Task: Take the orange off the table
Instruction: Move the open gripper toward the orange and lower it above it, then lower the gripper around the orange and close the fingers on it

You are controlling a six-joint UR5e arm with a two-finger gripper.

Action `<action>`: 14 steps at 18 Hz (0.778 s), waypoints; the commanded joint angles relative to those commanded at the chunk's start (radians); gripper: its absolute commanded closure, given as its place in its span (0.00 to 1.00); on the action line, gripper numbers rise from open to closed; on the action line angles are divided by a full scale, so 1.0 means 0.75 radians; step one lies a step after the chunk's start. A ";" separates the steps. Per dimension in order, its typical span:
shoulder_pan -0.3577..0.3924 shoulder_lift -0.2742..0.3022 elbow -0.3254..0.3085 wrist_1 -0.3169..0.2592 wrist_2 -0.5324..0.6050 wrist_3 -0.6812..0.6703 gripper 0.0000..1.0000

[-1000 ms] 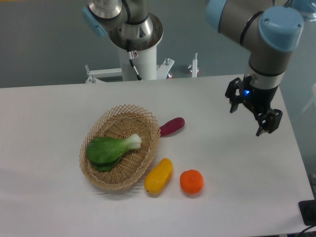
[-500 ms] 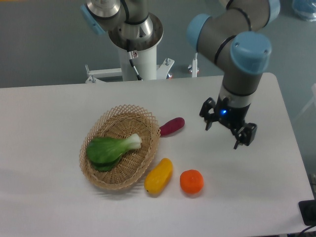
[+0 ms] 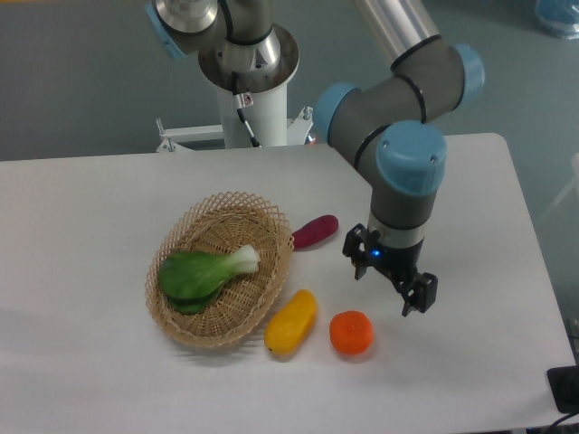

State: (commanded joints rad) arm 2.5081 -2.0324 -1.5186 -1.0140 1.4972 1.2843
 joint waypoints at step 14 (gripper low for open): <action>-0.055 -0.137 -0.033 0.123 0.008 -0.346 0.00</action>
State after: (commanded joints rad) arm 2.4667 -2.1353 -1.5432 -0.9220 1.5033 1.0247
